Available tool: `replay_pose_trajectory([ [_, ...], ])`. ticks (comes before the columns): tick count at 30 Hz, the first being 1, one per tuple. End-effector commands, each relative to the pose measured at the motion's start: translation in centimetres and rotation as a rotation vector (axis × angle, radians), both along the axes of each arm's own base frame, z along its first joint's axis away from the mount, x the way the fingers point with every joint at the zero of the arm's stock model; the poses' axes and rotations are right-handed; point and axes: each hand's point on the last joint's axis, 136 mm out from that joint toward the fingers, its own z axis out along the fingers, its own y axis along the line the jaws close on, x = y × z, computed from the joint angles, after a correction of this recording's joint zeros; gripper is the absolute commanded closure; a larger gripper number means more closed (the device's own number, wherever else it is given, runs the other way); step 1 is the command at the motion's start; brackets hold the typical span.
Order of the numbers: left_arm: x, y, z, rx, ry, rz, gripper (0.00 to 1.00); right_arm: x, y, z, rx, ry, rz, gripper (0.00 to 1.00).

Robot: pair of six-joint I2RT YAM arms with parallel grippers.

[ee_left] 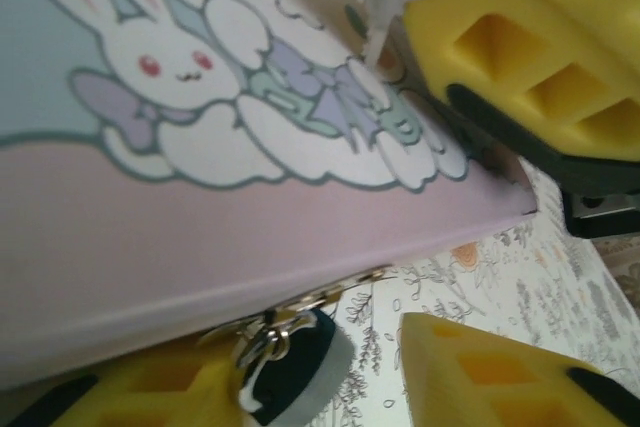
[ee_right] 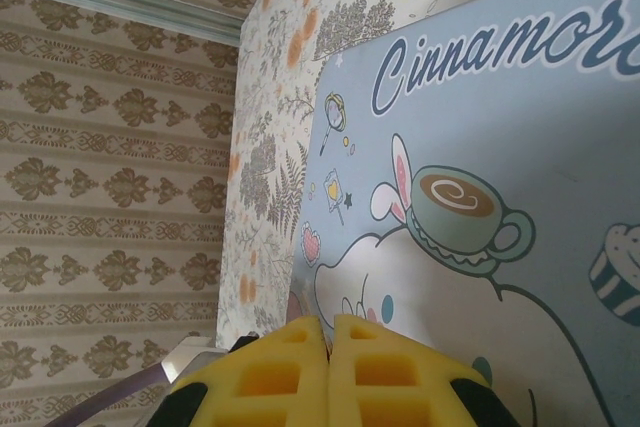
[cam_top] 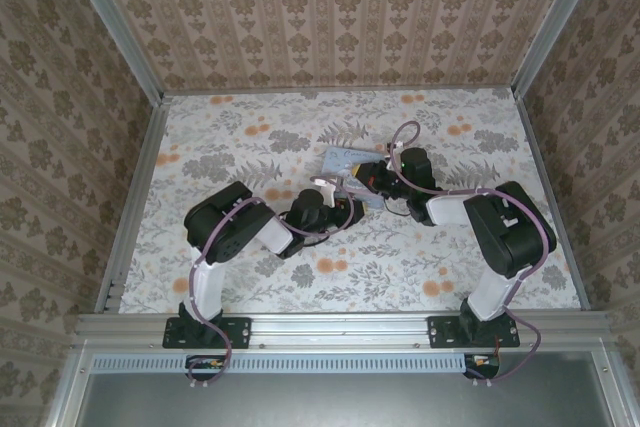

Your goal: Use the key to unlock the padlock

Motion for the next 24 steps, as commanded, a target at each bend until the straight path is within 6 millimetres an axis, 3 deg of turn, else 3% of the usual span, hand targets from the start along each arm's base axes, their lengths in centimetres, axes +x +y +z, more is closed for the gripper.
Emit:
replay_pose_trajectory([
  [1,-0.4,-0.1,-2.2,0.047,0.053,0.001,0.64,-1.3,0.1,-2.8,-0.011,0.092,0.023,1.0],
  [5,-0.4,-0.2,-2.1,0.046,0.05,0.006,0.72,-1.3,0.1,-2.9,-0.011,0.093,0.022,1.0],
  [13,-0.6,-0.8,-2.2,0.083,0.042,0.017,0.73,-1.4,0.0,-3.0,-0.011,0.096,0.022,1.0],
  [24,0.1,-1.2,-1.4,0.051,0.047,0.052,0.85,-1.7,0.0,-3.2,-0.004,0.098,0.027,1.0],
])
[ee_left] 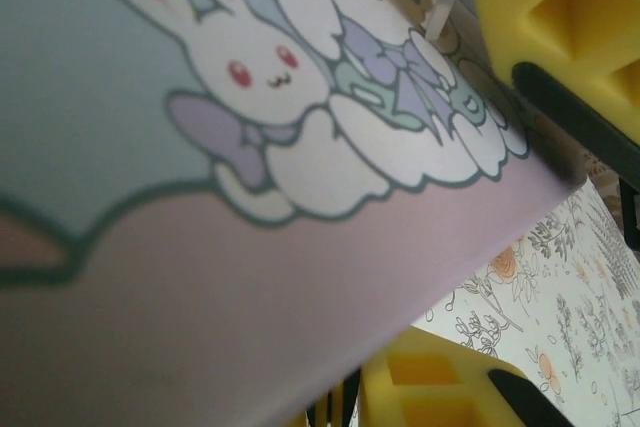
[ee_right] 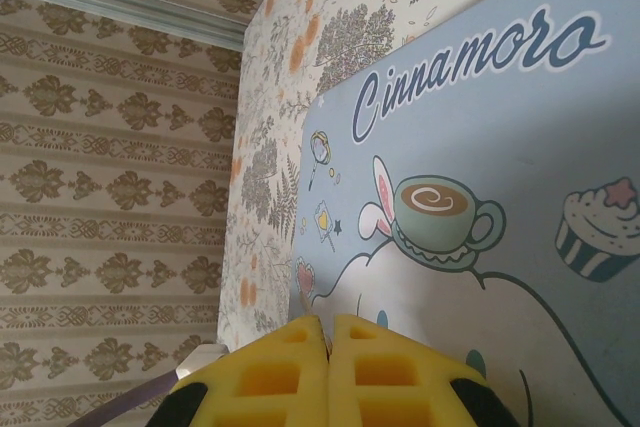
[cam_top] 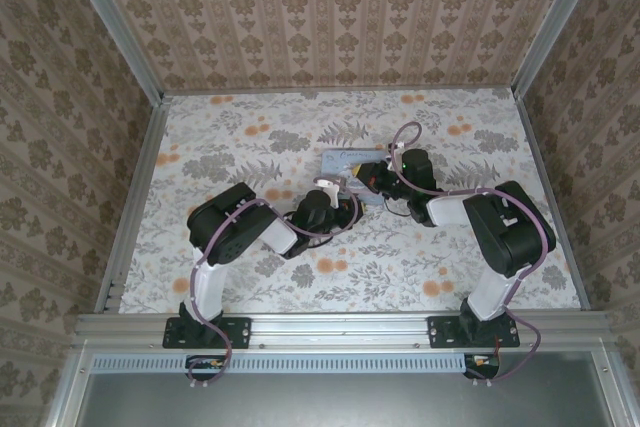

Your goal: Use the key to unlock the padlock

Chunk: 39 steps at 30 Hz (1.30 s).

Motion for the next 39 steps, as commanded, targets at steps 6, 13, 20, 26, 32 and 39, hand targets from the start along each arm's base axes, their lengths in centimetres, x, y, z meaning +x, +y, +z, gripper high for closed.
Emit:
replay_pose_trajectory([
  [6,0.1,-1.2,0.0,-0.037,0.032,0.003,0.94,-1.8,0.2,-3.3,-0.005,0.112,0.034,1.0],
  [13,0.0,-1.1,0.7,-0.089,0.057,0.017,1.0,-1.4,0.2,-2.1,0.015,0.092,0.04,1.0],
  [20,0.1,0.7,1.5,-0.103,0.078,0.064,1.0,-1.6,-2.0,1.7,0.054,0.031,-0.001,1.0],
  [26,-0.2,2.4,1.5,-0.093,0.1,0.096,1.0,-5.1,-3.2,3.3,0.057,0.01,0.012,1.0],
  [32,-1.1,3.2,2.2,-0.103,0.142,0.086,1.0,-9.9,-4.6,2.7,0.048,0.014,0.004,1.0],
  [39,-2.2,3.5,2.9,-0.155,0.238,0.059,1.0,-13.8,-5.8,0.0,0.04,0.064,-0.013,1.0],
])
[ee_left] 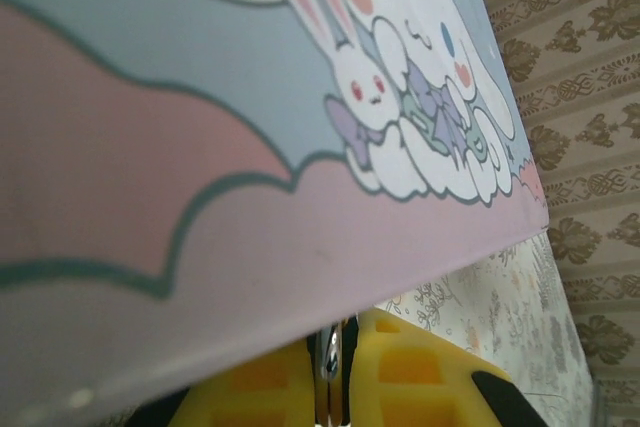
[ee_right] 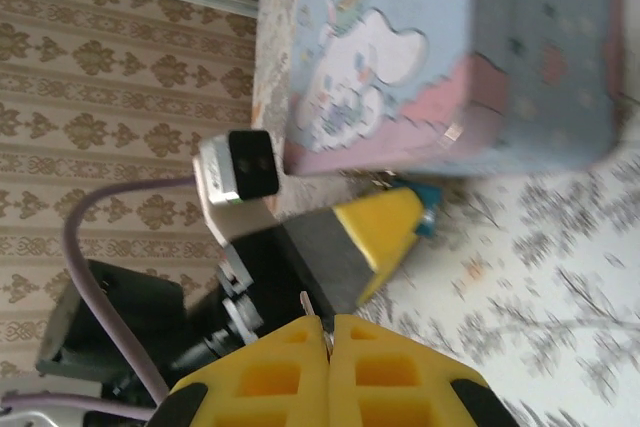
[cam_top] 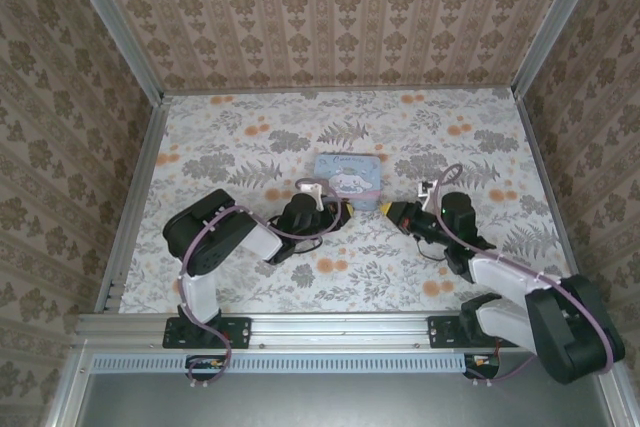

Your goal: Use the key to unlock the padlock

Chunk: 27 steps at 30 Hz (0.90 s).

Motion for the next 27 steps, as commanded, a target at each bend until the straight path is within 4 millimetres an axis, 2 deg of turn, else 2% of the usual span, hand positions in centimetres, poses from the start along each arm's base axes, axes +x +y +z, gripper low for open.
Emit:
replay_pose_trajectory([
  [1,-0.6,0.0,1.6,-0.074,0.05,-0.023,1.0,-1.5,-0.1,-1.1,-0.006,0.031,0.007,1.0],
  [11,-1.5,0.3,2.5,-0.186,0.145,-0.044,1.0,-3.4,0.6,-2.1,-0.01,0.044,0.018,1.0],
  [21,-2.1,0.3,5.1,-0.259,0.17,-0.078,1.0,-2.6,3.3,-2.9,-0.013,0.048,0.066,1.0],
  [27,-2.3,0.1,6.1,-0.276,0.173,-0.103,1.0,-1.9,3.7,-3.1,-0.014,0.04,0.043,1.0],
])
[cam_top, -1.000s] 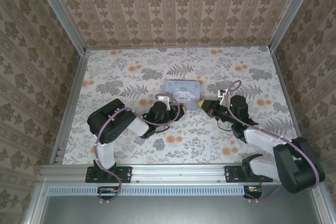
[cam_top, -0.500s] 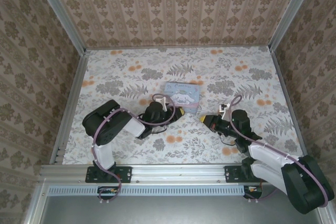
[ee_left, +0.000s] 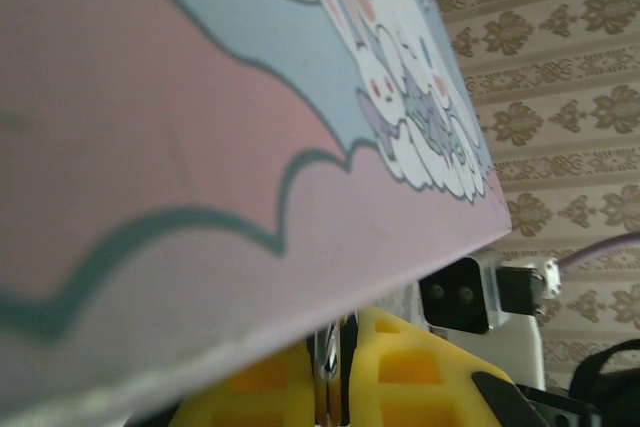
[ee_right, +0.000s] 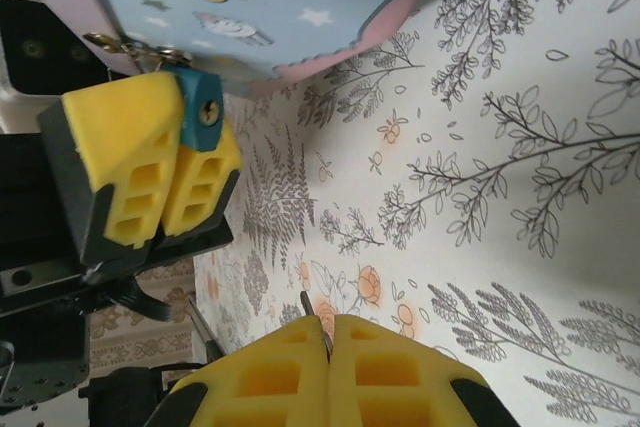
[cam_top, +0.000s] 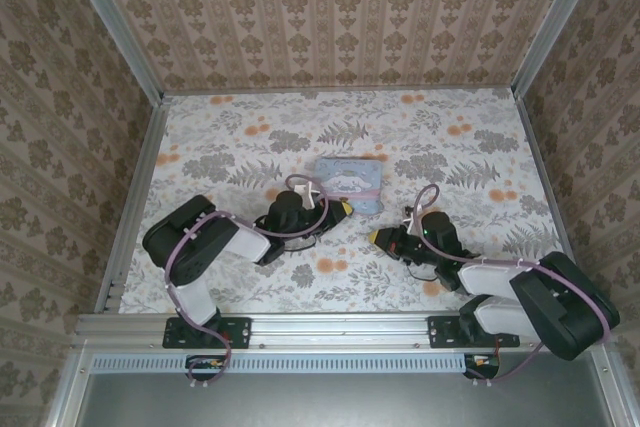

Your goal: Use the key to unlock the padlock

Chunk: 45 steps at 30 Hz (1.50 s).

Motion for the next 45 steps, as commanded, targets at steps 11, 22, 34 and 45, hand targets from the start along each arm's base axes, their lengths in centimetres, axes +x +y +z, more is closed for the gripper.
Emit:
replay_pose_trajectory([
  [11,0.0,-0.4,2.4,-0.1,0.02,-0.03,1.0,2.6,0.9,3.6,0.048,-0.12,-0.069,1.0],
  [22,0.0,-0.5,3.0,-0.152,0.028,-0.032,1.0,2.9,1.2,3.8,0.062,-0.122,-0.09,1.0],
  [34,-0.2,-0.4,2.8,-0.185,0.044,-0.036,1.0,3.6,1.5,3.8,0.064,-0.131,-0.107,1.0],
  [45,-1.0,-0.2,3.0,-0.202,0.07,-0.078,1.0,4.0,2.0,3.9,0.076,-0.162,-0.086,1.0],
])
